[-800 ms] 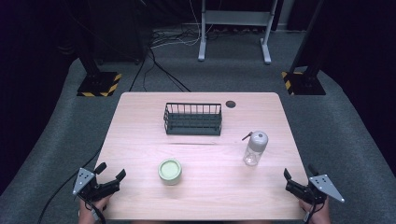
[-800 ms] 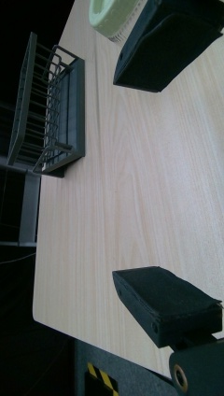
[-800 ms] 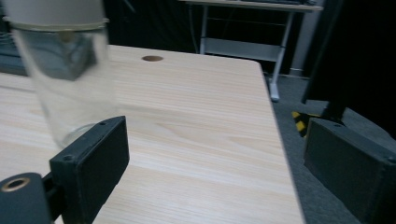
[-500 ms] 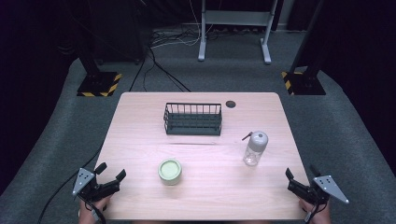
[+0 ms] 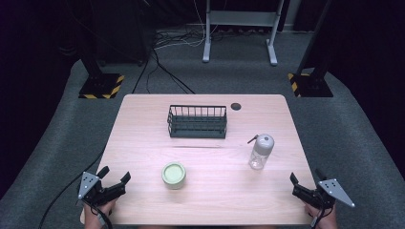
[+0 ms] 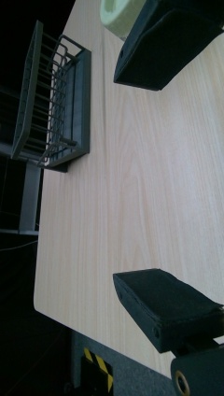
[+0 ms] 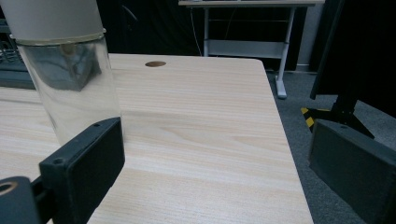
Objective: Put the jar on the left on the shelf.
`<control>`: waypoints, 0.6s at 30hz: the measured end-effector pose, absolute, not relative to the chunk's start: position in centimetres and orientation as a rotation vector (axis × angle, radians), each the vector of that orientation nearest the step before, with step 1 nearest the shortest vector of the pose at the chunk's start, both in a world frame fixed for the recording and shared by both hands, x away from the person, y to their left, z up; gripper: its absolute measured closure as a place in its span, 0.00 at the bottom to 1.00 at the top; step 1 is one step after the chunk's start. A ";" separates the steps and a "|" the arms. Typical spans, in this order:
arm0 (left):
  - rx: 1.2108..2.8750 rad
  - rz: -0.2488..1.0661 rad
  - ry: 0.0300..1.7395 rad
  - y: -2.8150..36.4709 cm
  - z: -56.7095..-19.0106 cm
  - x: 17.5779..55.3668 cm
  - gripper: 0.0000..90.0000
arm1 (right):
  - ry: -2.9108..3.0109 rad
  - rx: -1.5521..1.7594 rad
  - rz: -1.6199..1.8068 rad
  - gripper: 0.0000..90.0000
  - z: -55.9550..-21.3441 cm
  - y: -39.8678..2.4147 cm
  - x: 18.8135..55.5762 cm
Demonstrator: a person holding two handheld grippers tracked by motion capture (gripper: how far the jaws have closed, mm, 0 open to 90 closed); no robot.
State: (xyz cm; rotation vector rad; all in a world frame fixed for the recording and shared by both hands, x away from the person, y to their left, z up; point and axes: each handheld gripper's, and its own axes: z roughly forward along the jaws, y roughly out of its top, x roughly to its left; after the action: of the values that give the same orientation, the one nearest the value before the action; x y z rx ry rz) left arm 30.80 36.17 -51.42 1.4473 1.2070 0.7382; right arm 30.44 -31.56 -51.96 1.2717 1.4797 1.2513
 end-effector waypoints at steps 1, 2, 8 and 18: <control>1.449 0.747 1.209 35.8 -51.2 30.8 0.06 | 1.477 1.272 1.252 0.03 -52.0 -31.6 30.4; 1.452 0.750 1.204 35.7 -51.2 30.8 0.05 | 1.474 1.271 1.252 0.03 -52.0 -31.6 30.4; 1.467 0.778 1.164 34.5 -50.5 30.8 0.05 | 1.456 1.275 1.267 0.03 -52.0 -31.7 30.3; 1.447 0.825 1.146 32.5 -49.6 30.7 0.05 | 1.455 1.271 1.263 0.03 -52.0 -31.6 30.3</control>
State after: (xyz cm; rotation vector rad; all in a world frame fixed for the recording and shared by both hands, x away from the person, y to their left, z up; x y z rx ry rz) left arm 30.72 32.54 -49.58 1.4471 1.1457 0.8247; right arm 30.26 -31.62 -51.98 1.2712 1.4547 1.2629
